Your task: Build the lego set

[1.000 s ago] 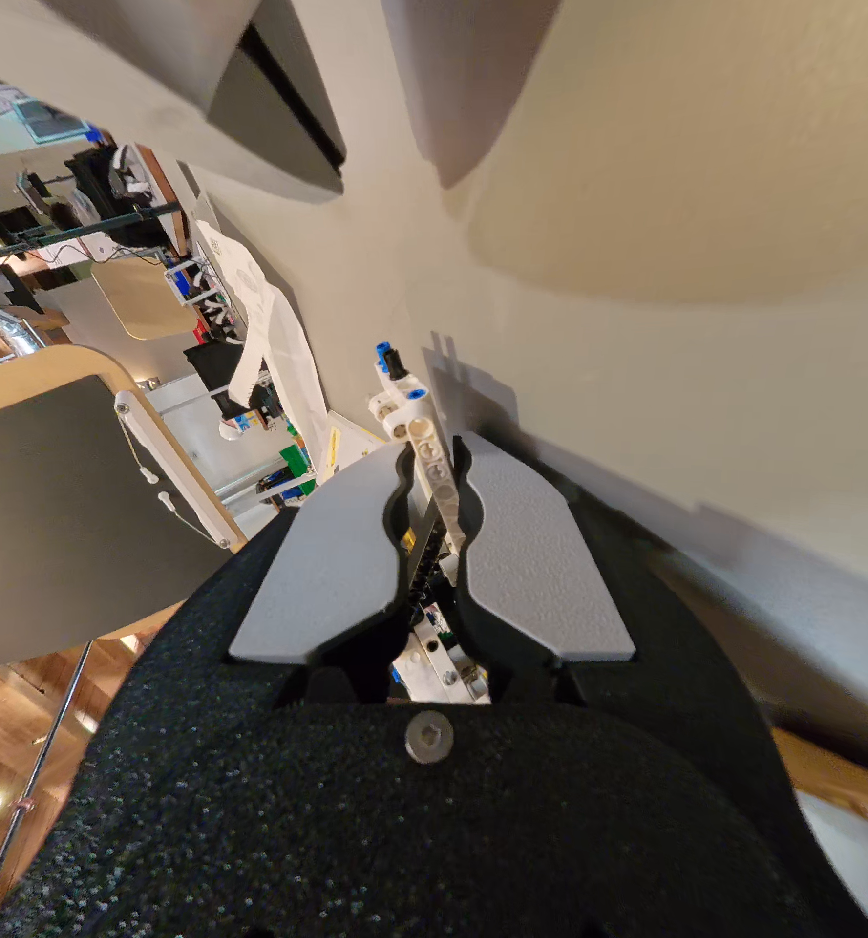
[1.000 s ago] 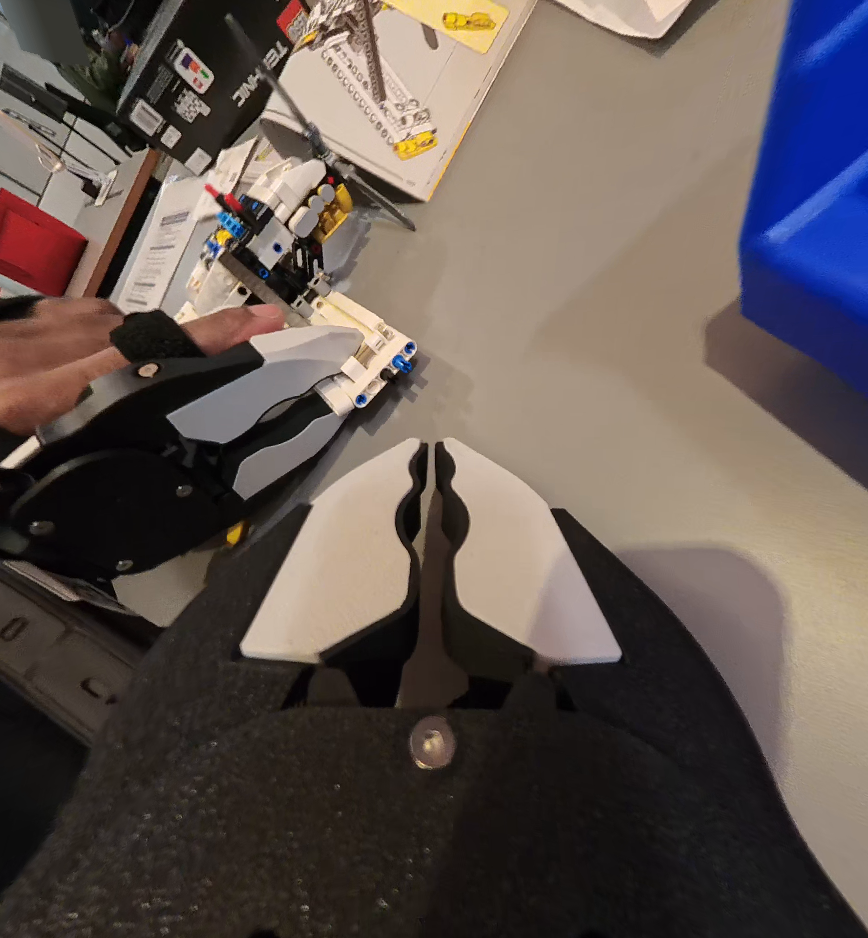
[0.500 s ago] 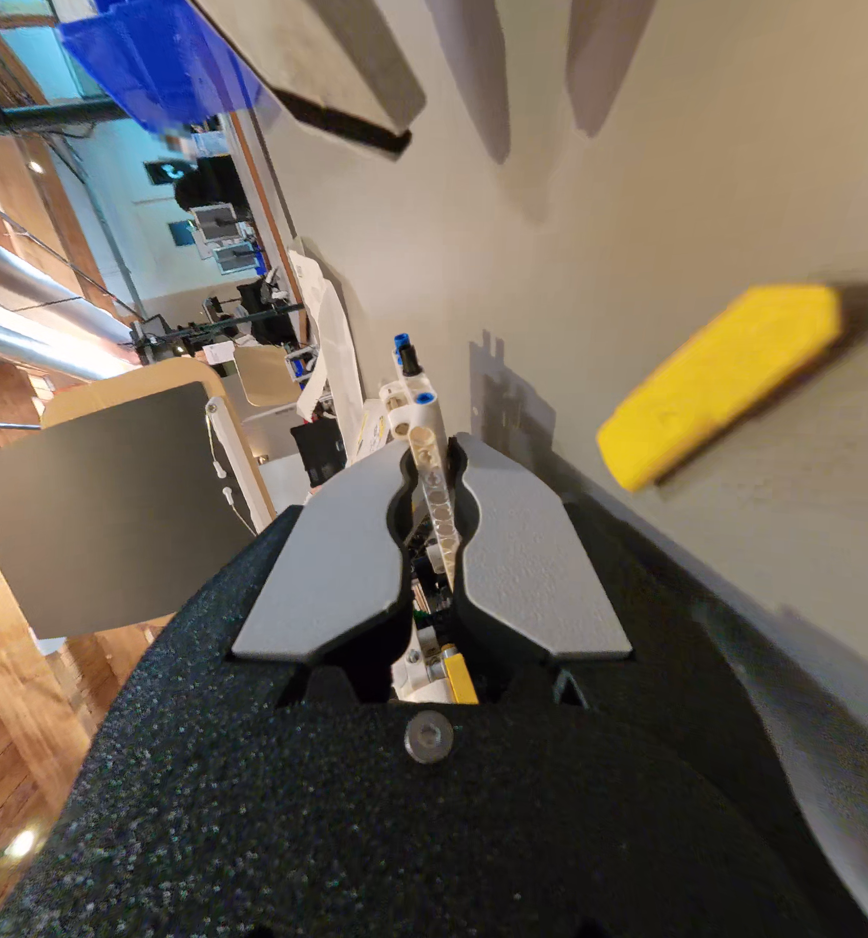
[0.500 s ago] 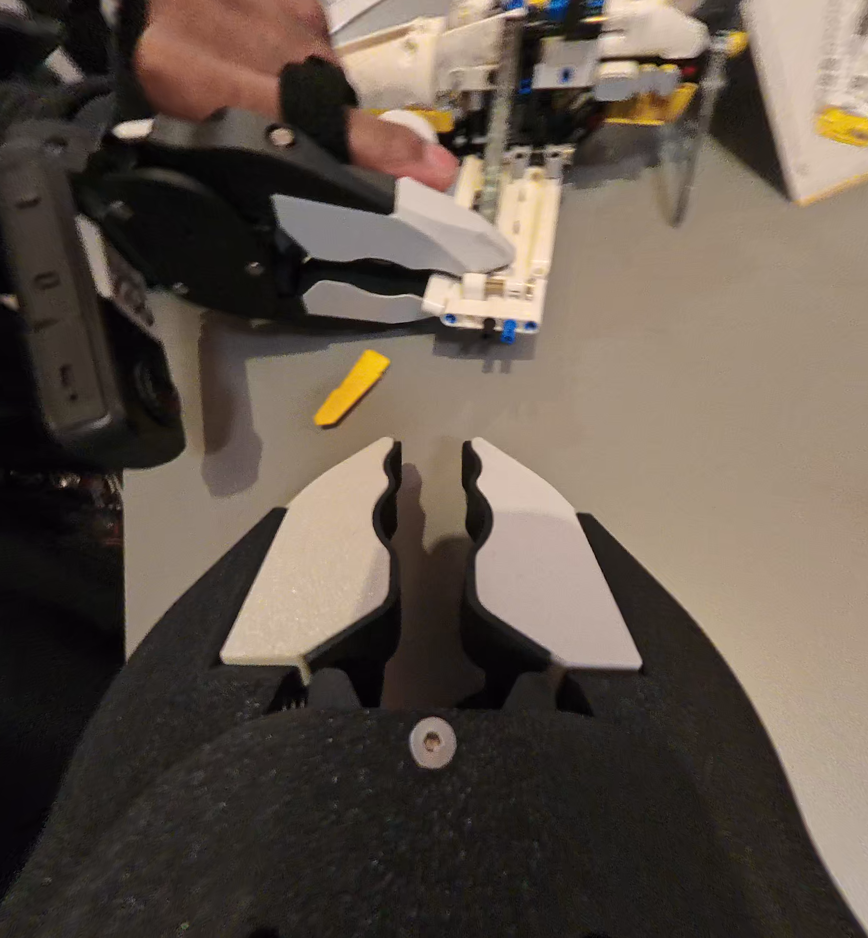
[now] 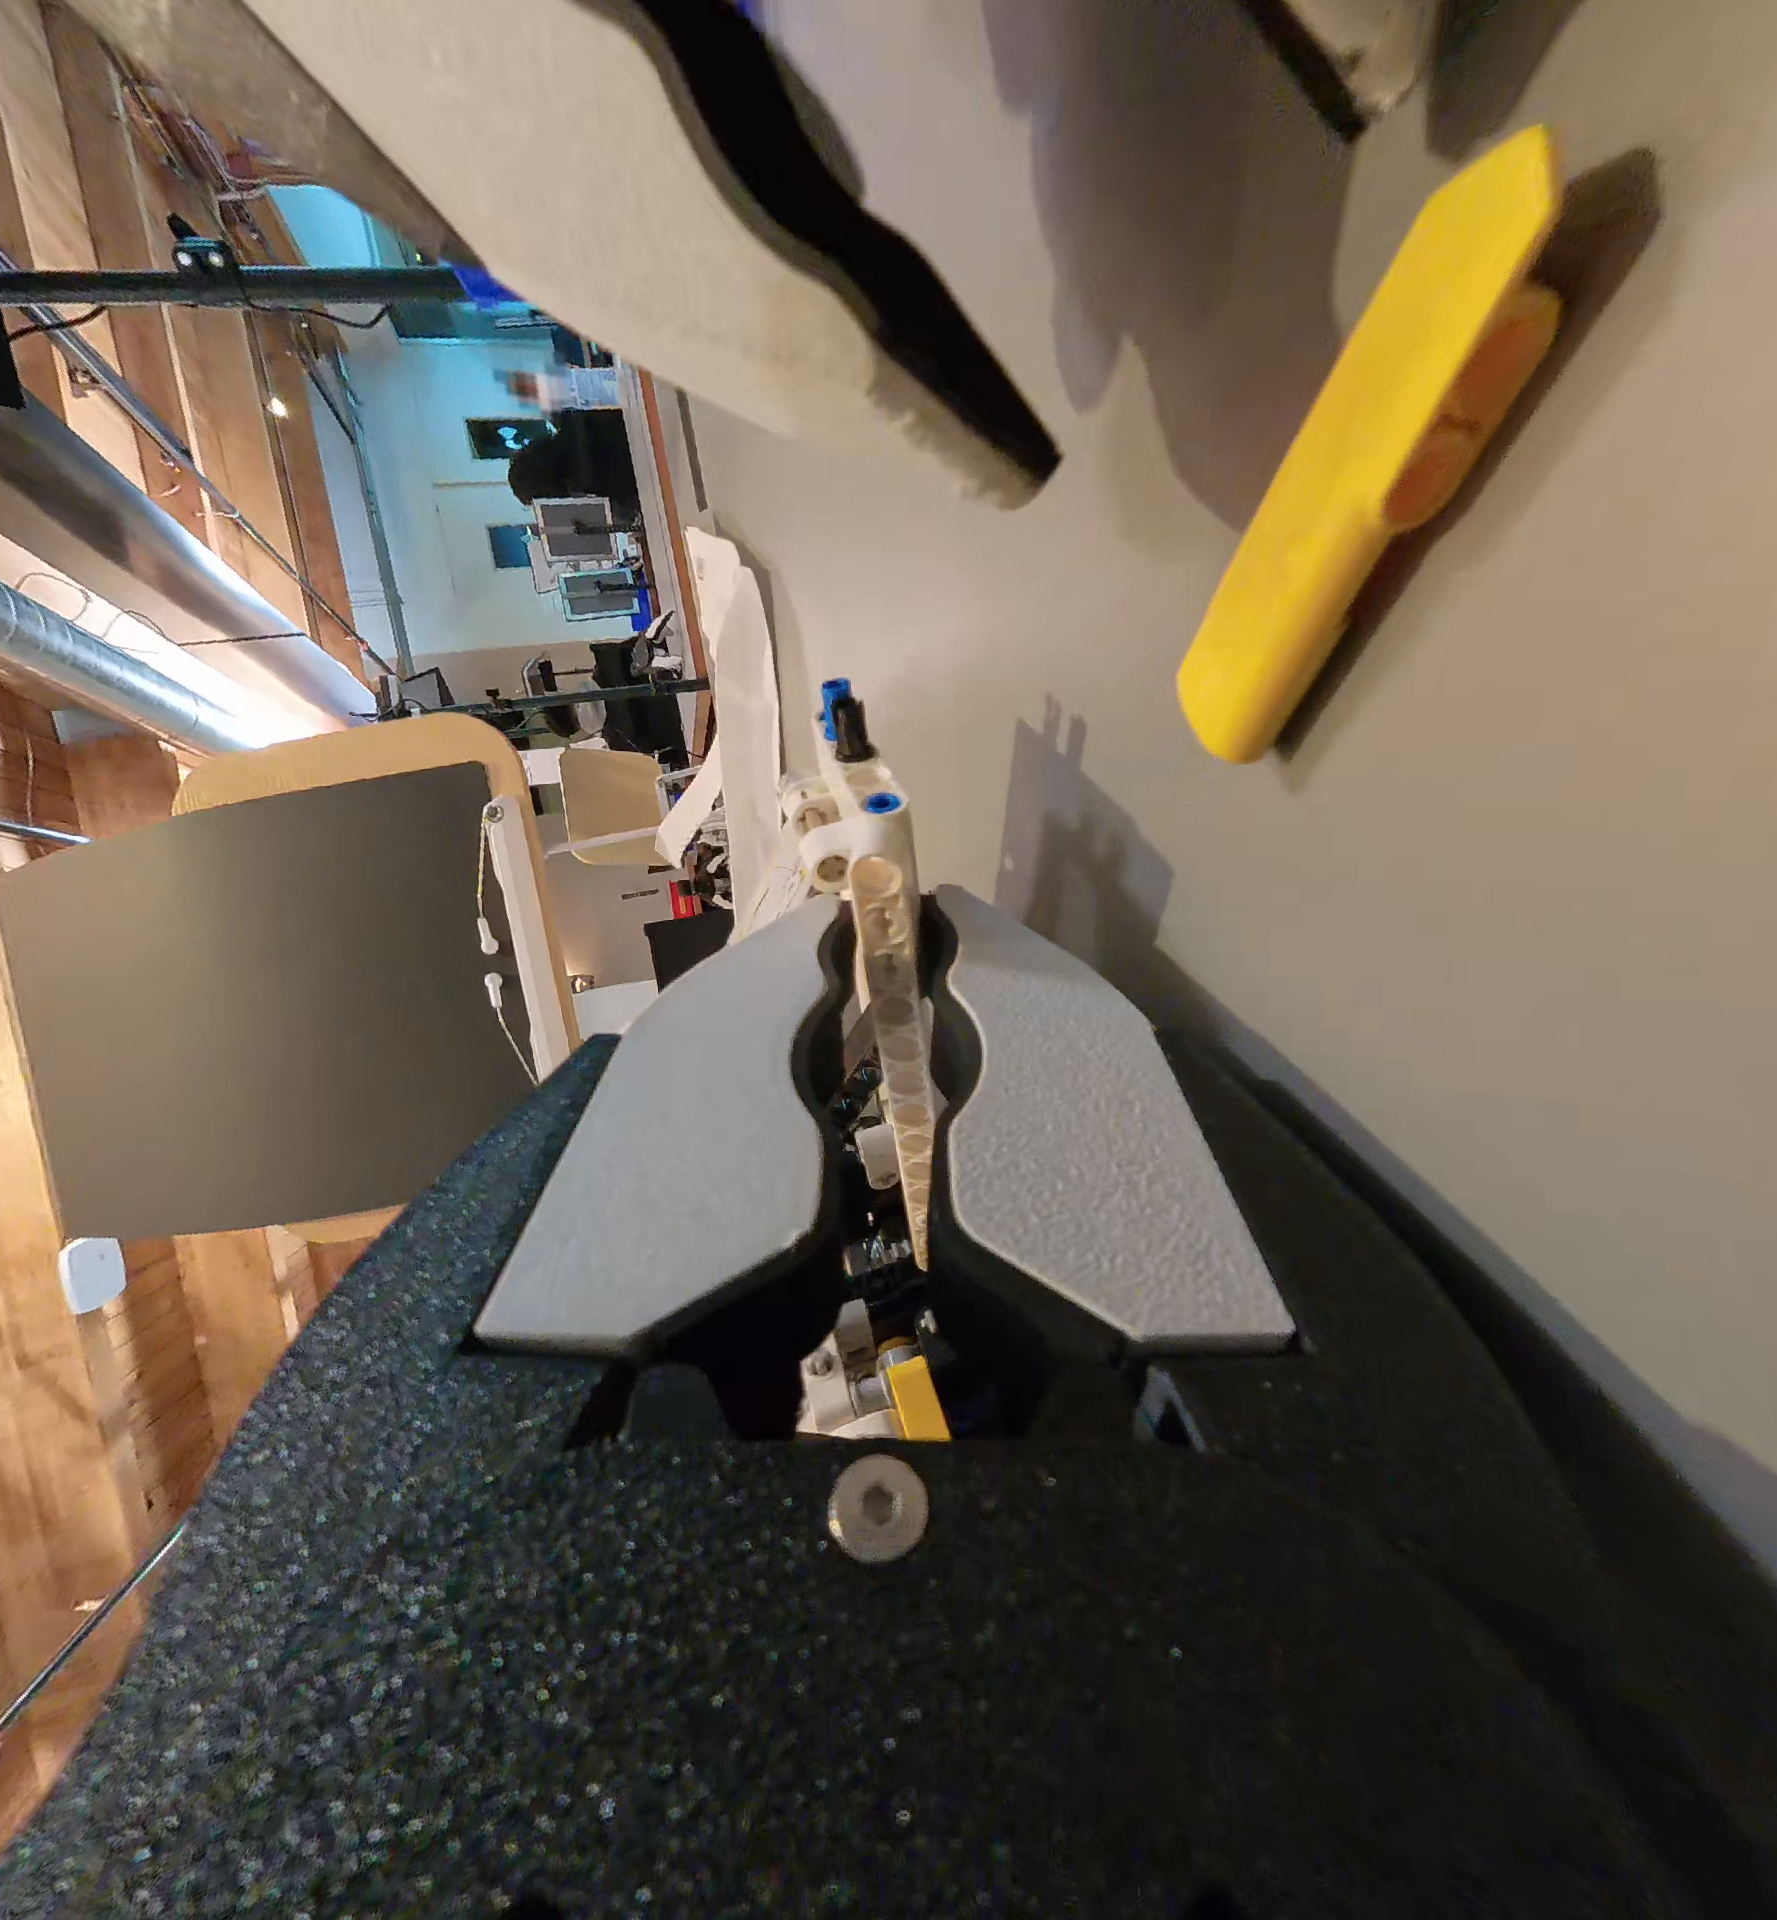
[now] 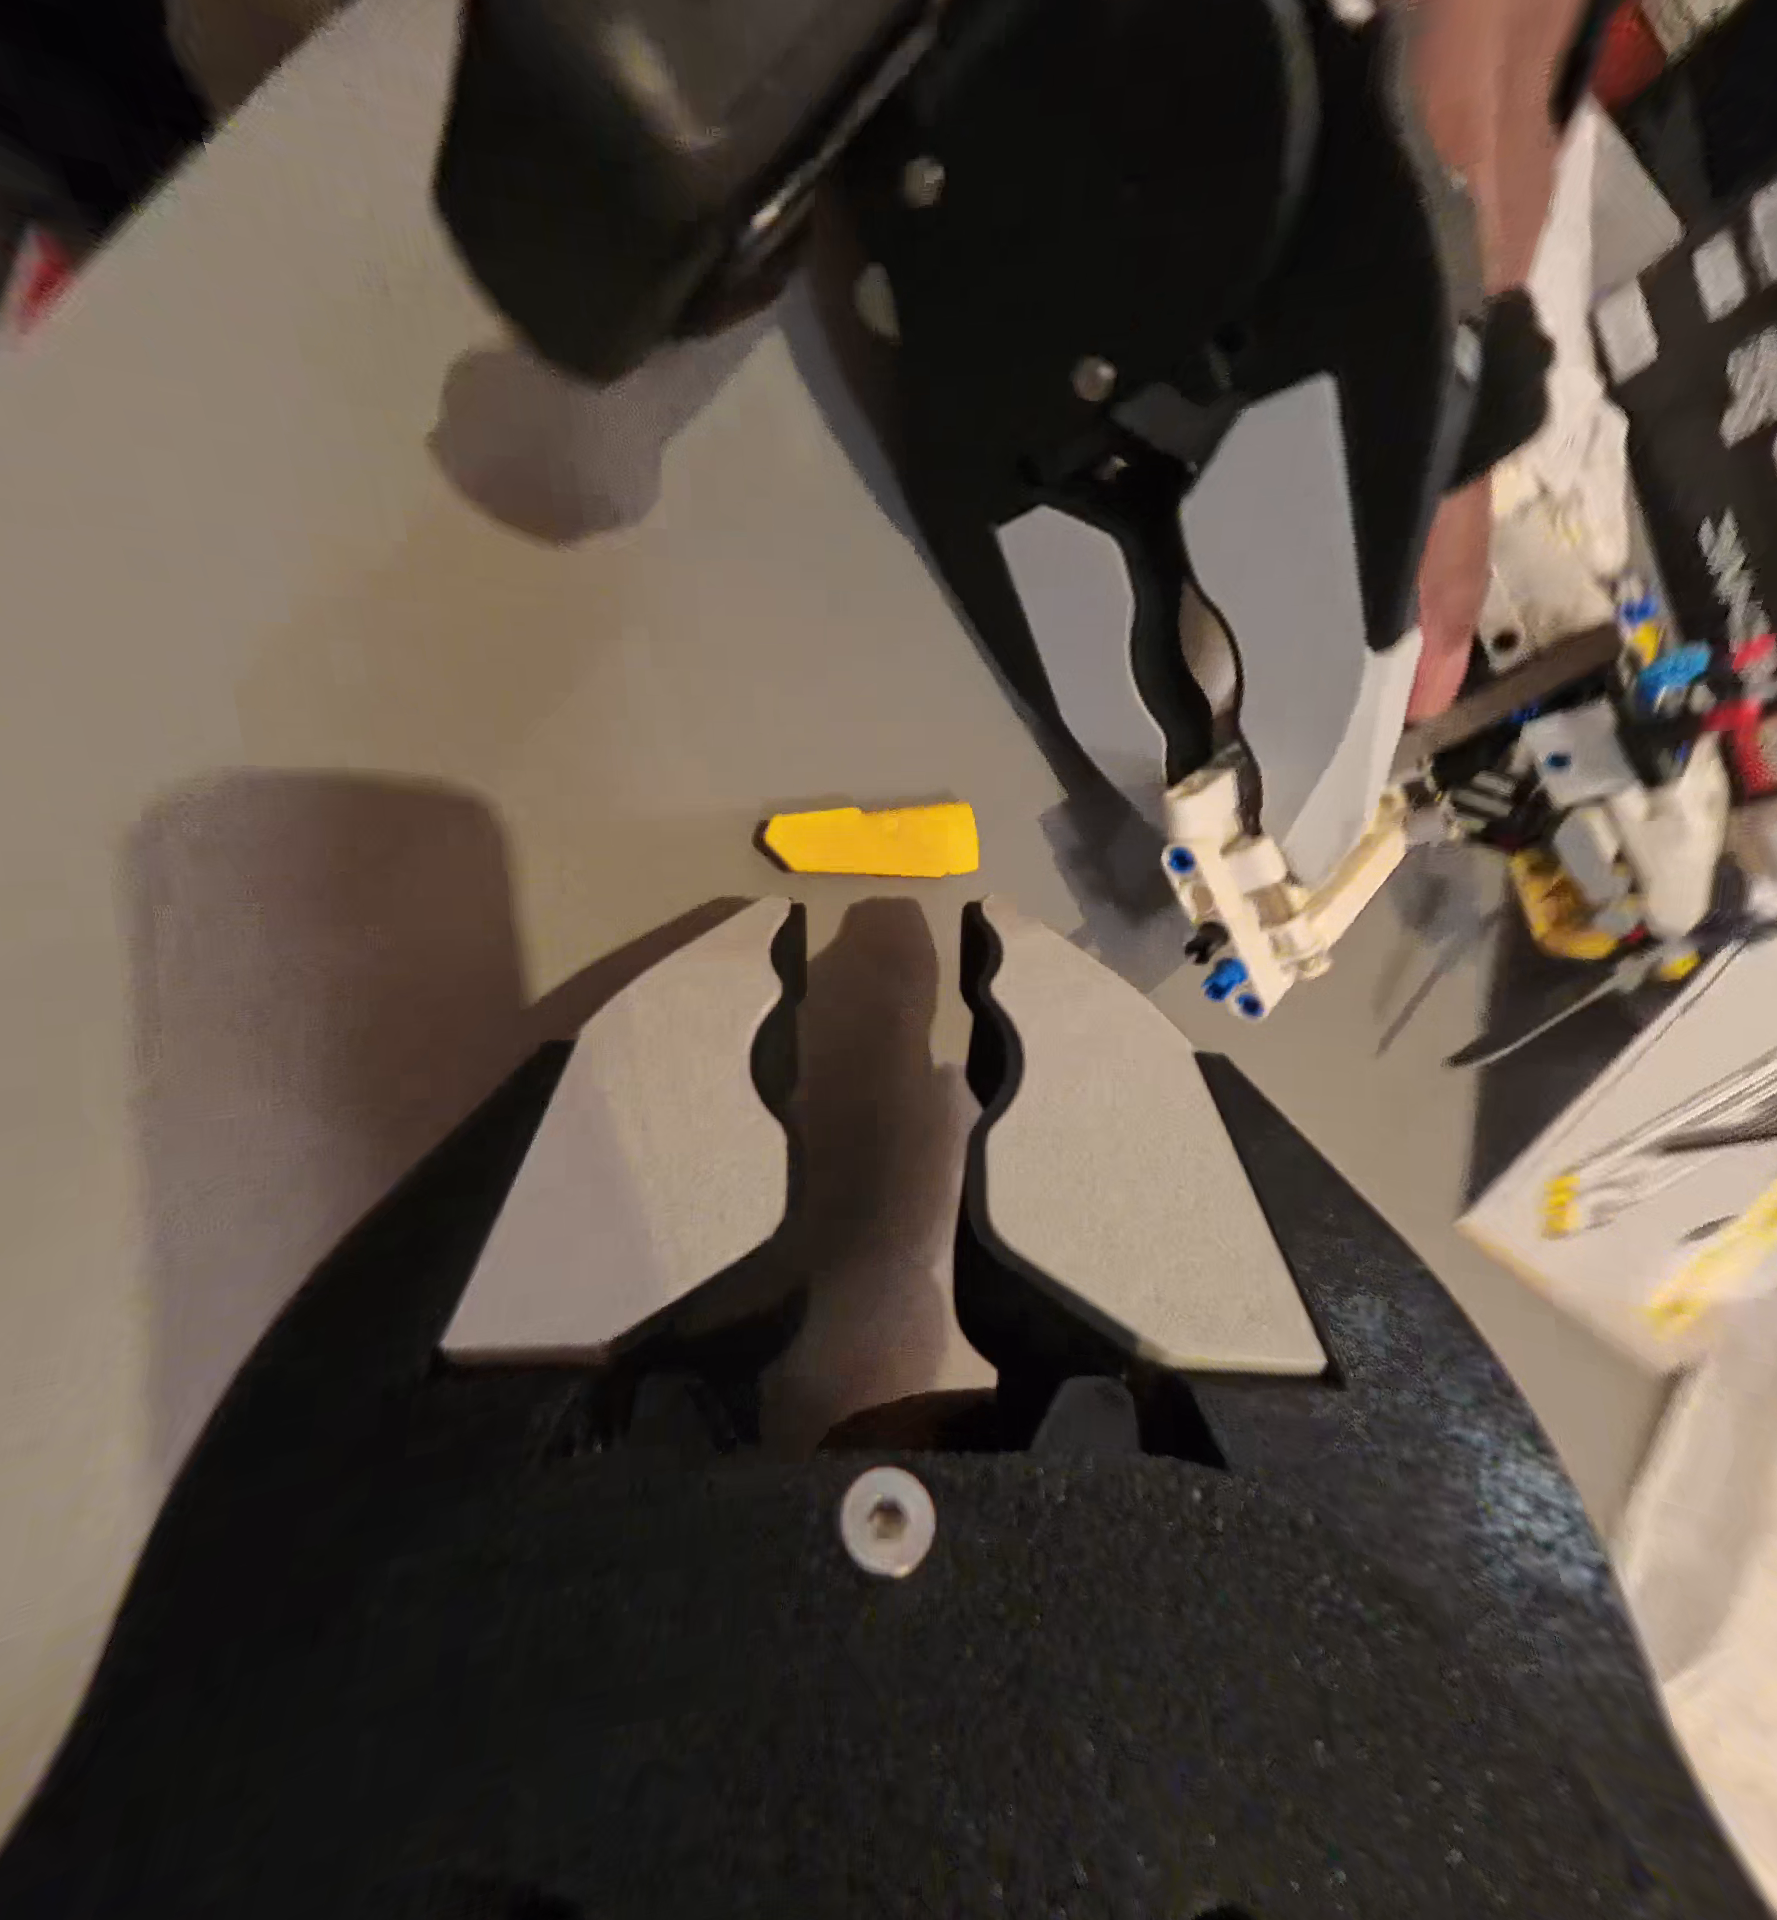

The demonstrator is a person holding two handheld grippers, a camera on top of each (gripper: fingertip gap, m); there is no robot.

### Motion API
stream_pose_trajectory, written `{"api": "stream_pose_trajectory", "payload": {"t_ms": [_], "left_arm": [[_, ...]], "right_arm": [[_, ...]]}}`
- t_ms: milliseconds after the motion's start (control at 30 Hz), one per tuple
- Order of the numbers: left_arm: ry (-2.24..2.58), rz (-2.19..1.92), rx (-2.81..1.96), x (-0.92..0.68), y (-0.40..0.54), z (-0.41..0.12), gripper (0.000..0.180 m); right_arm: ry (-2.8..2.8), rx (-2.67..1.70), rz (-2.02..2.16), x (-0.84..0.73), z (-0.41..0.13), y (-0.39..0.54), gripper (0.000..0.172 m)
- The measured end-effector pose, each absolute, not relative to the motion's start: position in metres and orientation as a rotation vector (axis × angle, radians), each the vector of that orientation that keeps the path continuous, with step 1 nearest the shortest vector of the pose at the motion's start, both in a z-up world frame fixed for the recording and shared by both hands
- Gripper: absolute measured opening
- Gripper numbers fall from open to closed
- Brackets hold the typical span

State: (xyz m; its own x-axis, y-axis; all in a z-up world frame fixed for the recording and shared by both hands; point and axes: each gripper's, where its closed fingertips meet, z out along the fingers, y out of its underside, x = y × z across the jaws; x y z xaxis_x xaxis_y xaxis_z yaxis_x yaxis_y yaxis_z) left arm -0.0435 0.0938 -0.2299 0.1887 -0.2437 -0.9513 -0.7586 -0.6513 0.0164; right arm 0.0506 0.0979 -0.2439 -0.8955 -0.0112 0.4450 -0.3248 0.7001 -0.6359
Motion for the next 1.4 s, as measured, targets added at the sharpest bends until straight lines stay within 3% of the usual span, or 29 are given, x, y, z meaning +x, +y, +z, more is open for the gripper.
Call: {"api": "stream_pose_trajectory", "payload": {"t_ms": [367,533,867,1100,1400], "left_arm": [[0.863,1.445,-2.012,-0.052,0.089,-0.224,0.011],[0.818,1.427,-2.007,-0.055,0.086,-0.218,0.010],[0.779,1.388,-2.013,-0.055,0.085,-0.216,0.011],[0.765,1.371,-2.023,-0.055,0.085,-0.216,0.011],[0.746,1.356,-2.020,-0.055,0.085,-0.215,0.011]], "right_arm": [[-2.305,1.193,0.487,0.046,-0.247,0.087,0.029],[-2.278,1.359,0.377,0.048,-0.253,0.082,0.013],[-2.517,1.214,0.330,0.048,-0.253,0.087,0.000],[-2.523,1.092,0.311,0.039,-0.238,0.107,0.000],[-2.425,1.238,0.432,0.043,-0.251,0.081,0.026]]}}
